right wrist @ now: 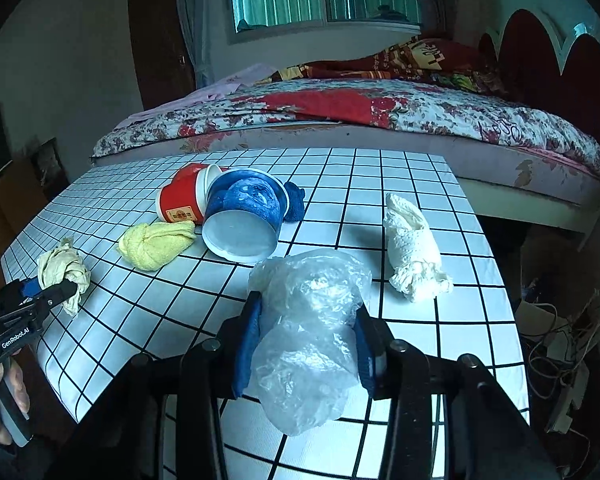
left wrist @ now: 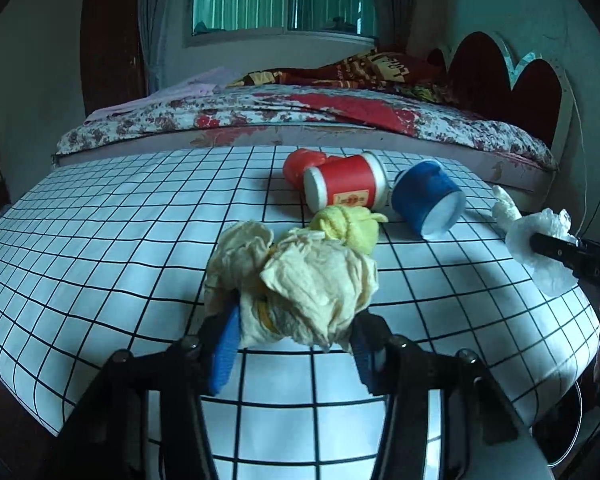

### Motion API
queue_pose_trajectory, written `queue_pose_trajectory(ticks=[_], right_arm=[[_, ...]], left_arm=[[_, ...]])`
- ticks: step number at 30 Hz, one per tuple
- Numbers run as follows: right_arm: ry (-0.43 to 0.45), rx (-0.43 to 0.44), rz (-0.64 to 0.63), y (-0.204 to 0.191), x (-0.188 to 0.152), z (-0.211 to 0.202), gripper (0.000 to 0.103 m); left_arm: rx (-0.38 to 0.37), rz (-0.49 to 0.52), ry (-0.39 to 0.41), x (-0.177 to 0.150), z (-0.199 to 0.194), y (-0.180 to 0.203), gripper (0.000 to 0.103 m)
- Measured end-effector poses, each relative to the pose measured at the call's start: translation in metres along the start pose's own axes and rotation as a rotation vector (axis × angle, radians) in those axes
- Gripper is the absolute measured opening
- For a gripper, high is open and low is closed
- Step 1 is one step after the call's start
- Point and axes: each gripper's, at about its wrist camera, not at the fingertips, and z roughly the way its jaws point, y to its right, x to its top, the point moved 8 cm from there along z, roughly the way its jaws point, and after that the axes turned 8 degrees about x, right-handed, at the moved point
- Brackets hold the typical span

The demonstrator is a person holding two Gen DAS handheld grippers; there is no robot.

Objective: Collect trash
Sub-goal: 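Grasp the beige cloth with left tool while right tool grasps plastic bag, then carry beige cloth and plastic bag over the black bin and open both tools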

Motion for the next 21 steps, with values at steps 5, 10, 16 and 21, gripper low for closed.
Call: queue_pose_trajectory(ticks=[5,10,16,21], right_arm=[[0.038,-0.029,0.003,0.009,-0.014,-0.032,0.044],[0.06,-0.063,0.006,0.021,-0.027,-0.062,0.044],[0.085,-0.11,0.03,0.04,-0.043,-0.093,0.044],[0.097,-0.13,0.046,0.053,-0.054,-0.114,0.044]], left_arm=[[-0.046,0.02,0.012,-0.005,-0.017,0.029,0.05],[-0.077,0.06,0.029,-0.012,-0.035,0.061,0.05],[-0.123,0.096,0.044,-0.017,-0.055,0.097,0.05],[-0.152,0.124,0.055,-0.019,-0.069,0.121,0.05]])
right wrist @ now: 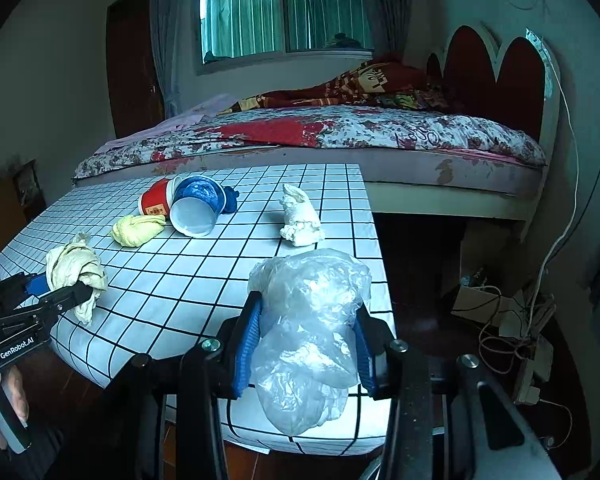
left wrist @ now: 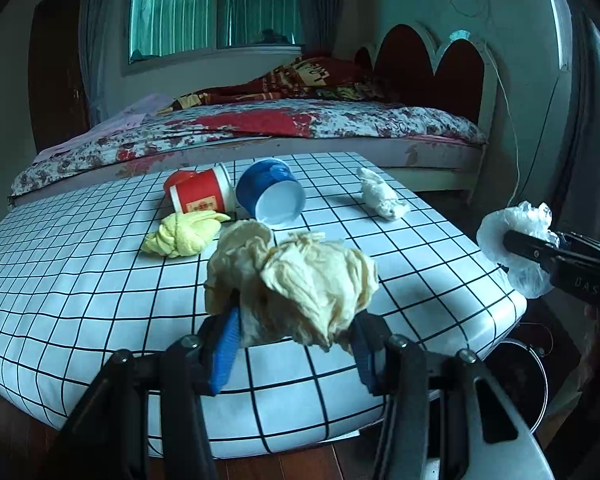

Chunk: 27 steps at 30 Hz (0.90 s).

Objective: Collect trash
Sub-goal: 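Carry beige cloth and plastic bag over the black bin and open both tools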

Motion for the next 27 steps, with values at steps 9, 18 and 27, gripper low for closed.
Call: queue_pose_trajectory(ticks=[9,18,27], right_arm=[[-0.014,-0.056,0.027,0.039,-0.022,-0.027,0.044],[-0.034,-0.108,0.074,0.077,-0.047,-0.054,0.044],[-0.081,-0.147,0.13,0.115,-0.086,-0.082,0.044]], left_arm=[[-0.071,0.052,0.011,-0.001,-0.012,0.047,0.05],[-0.175,0.127,0.016,-0.004,-0.022,0.111,0.05],[-0.289,0.191,-0.003,-0.018,-0.031,0.168,0.05]])
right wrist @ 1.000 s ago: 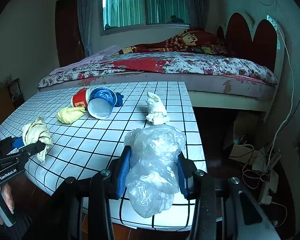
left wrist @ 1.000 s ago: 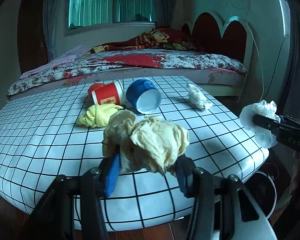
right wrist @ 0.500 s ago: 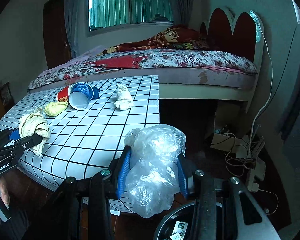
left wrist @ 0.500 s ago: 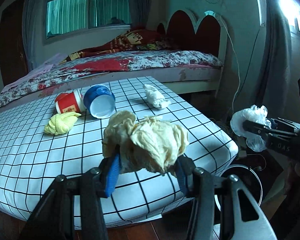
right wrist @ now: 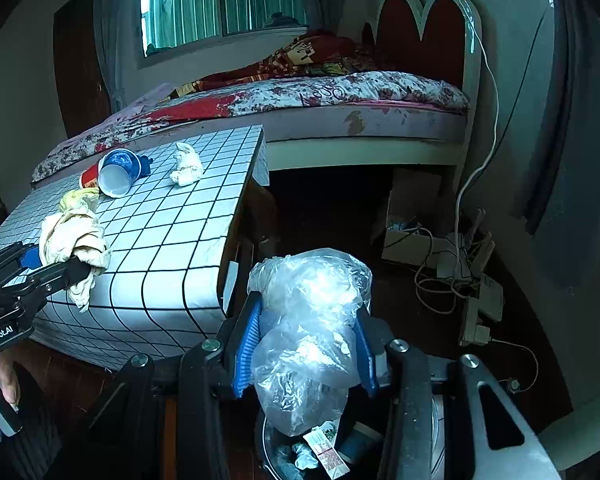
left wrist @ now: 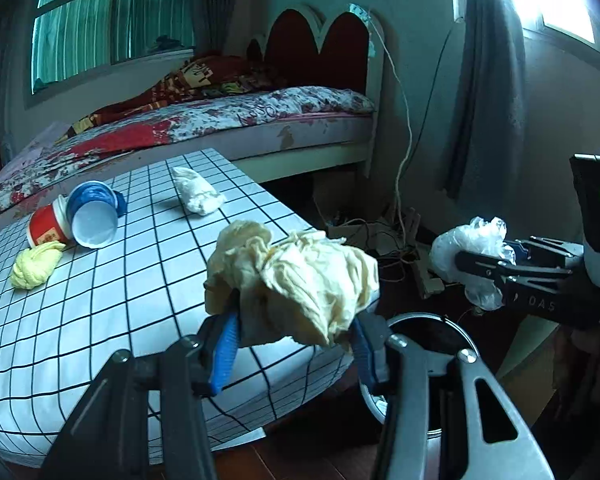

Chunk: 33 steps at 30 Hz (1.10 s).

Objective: Collect trash
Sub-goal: 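Carry beige cloth and plastic bag over the black bin and open both tools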

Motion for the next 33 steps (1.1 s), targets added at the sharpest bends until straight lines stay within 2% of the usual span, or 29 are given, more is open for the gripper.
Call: queue_pose_trajectory(ticks=[7,15,21,28,33], right_arm=[[-0.045,-0.029,0.048,0.031,-0.03,-0.012,0.044],[-0.109,-0.036,0.093,0.058,-0.063,-0.017,0.044],[-0.183,-0.006,0.099,0.065,-0.084,-0.007,0.045],[-0.227,0.022,0.106,0.069,-0.099,0.009,0.045],[-0.277,0.034,0.077,0.069,-0.111,0.022,0.045]], left_arm=[[-0.12,0.078,-0.03,-0.012,0.005,0.062,0.05],[-0.226,0.141,-0.121,-0.038,0.021,0.118,0.05],[-0.296,0.141,-0.201,-0.062,0.035,0.138,0.052],[-0.313,0.145,-0.27,-0.077,0.052,0.149,0.053],[-0.333,0.101,-0.289,-0.077,0.065,0.153,0.059]])
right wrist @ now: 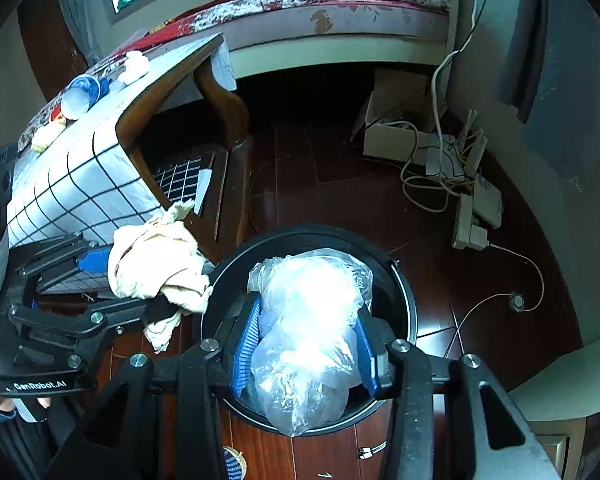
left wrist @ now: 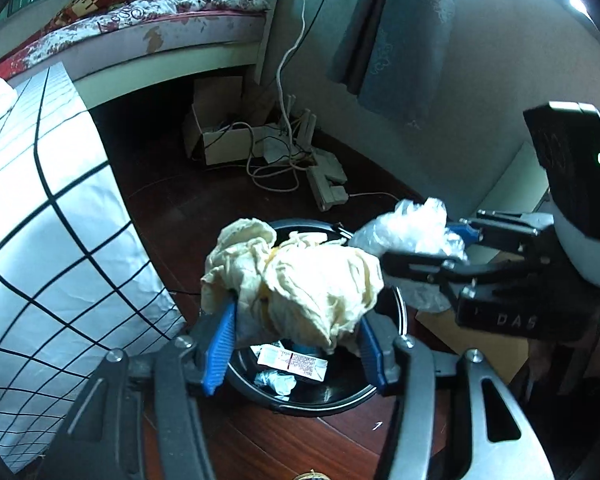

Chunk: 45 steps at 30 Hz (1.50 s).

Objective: Collect trash
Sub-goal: 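Carry beige cloth and plastic bag over the black bin and open both tools, then move both tools back over the table toward the remaining trash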

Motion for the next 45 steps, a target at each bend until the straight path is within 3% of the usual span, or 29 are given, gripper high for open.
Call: queue_pose_trajectory(ticks=[1,3,4,8,16,27,45], right_arm=[[-0.013,0.002,-0.006,0.0,-0.003,0.004,0.046],[-0.052,-0.02,-0.017,0.005,-0.01,0.015,0.062],[-0.065,-0.062,-0.023,0.009,-0.013,0.019,0.082],[-0.082,-0.119,-0.045,0.014,-0.019,0.021,0.102],[-0.055,-0.162,-0.047,0.017,-0.013,0.012,0.102],[-0.018,-0.178,-0.085,0.007,-0.003,0.0,0.102],[0.188,-0.113,-0.1,-0.033,0.038,-0.045,0.102]], left_arm=[[-0.011,-0.011,0.004,0.001,0.002,-0.001,0.061],[-0.005,-0.037,0.005,0.0,0.007,-0.004,0.089],[0.011,-0.049,0.011,-0.001,0.008,-0.007,0.091],[0.055,-0.074,-0.003,-0.005,0.012,-0.016,0.097],[0.149,-0.071,0.013,-0.011,0.006,-0.029,0.102],[0.201,-0.068,0.062,-0.008,-0.018,-0.043,0.102],[0.265,-0.082,0.23,0.031,-0.083,-0.053,0.102]])
